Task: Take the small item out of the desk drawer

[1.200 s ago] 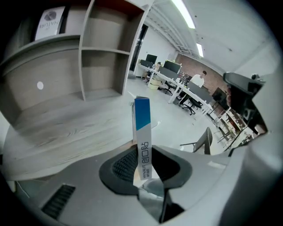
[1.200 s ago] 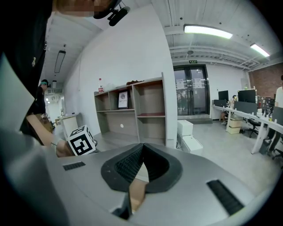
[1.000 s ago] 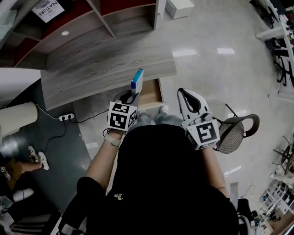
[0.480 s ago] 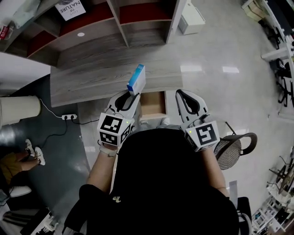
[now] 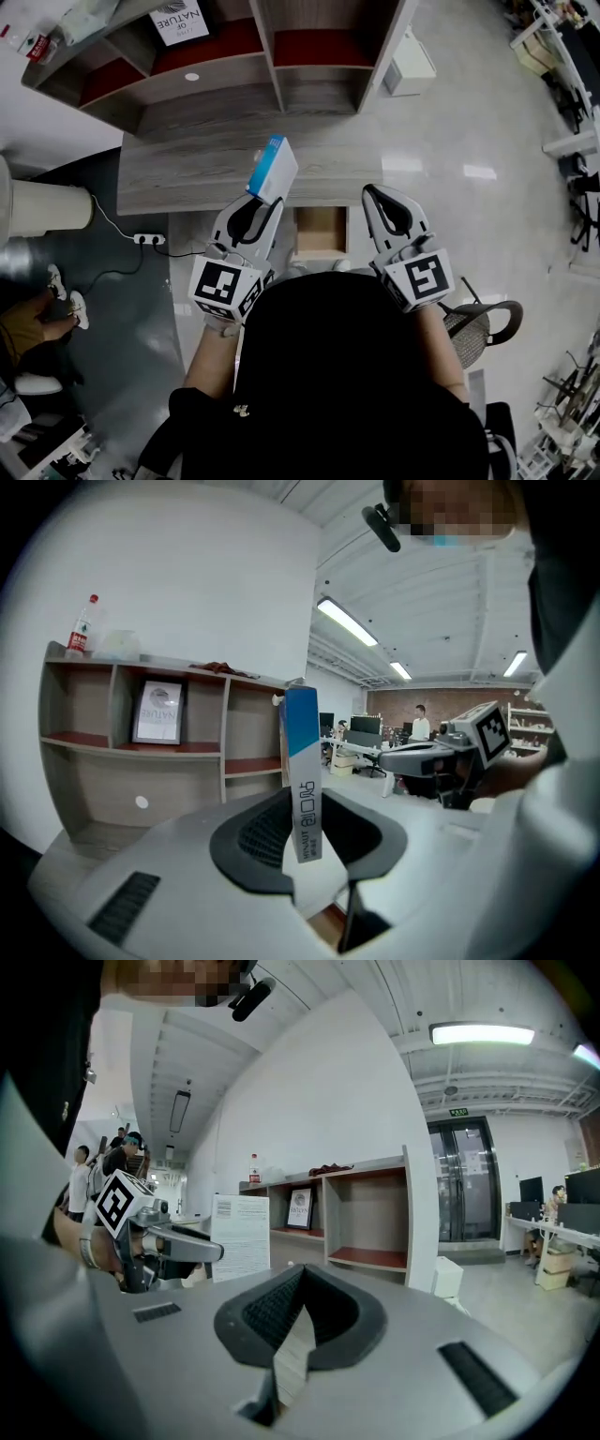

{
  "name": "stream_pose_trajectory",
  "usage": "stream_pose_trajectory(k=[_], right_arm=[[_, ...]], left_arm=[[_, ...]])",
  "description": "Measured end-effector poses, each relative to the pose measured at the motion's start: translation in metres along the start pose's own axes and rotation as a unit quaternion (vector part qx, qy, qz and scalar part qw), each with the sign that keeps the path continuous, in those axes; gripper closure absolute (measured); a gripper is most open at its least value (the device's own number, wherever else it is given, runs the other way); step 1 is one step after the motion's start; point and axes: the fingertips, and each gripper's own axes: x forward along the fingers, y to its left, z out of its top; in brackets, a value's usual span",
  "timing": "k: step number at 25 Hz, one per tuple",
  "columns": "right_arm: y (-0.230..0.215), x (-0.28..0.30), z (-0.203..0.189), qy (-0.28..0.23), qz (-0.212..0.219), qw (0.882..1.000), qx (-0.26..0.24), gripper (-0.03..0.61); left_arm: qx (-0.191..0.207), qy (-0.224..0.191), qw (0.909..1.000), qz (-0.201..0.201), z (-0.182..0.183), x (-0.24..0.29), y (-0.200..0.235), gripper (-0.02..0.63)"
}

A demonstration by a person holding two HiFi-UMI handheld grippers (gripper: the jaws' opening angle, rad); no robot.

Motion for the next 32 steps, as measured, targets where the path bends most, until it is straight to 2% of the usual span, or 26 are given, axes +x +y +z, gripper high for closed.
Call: stream_pose_trajectory(k=[7, 13, 22, 32], right_arm=[[0.007, 0.009, 0.017, -0.009, 0.017, 1.0, -0.008, 0.581], [0.014, 0.013, 0.028, -0.019, 0.03, 0.999, -0.011, 0.581], [0.023, 0.014, 0.027, -0.015, 0.044, 0.999, -0.027, 0.583], [0.026, 0.012, 0.023, -0.01, 0.036, 0.999, -0.026, 0.583]], left_arm=[[0.0, -0.033, 0.9988, 0.035, 0.015, -0.017, 0.011, 0.514], [-0.004, -0.042, 0.9979, 0.049, 0.019, -0.028, 0.018, 0.515], [-0.003, -0.039, 0.9981, 0.048, 0.018, -0.029, 0.018, 0.515], [0.001, -0.035, 0.9986, 0.04, 0.016, -0.027, 0.02, 0.515]])
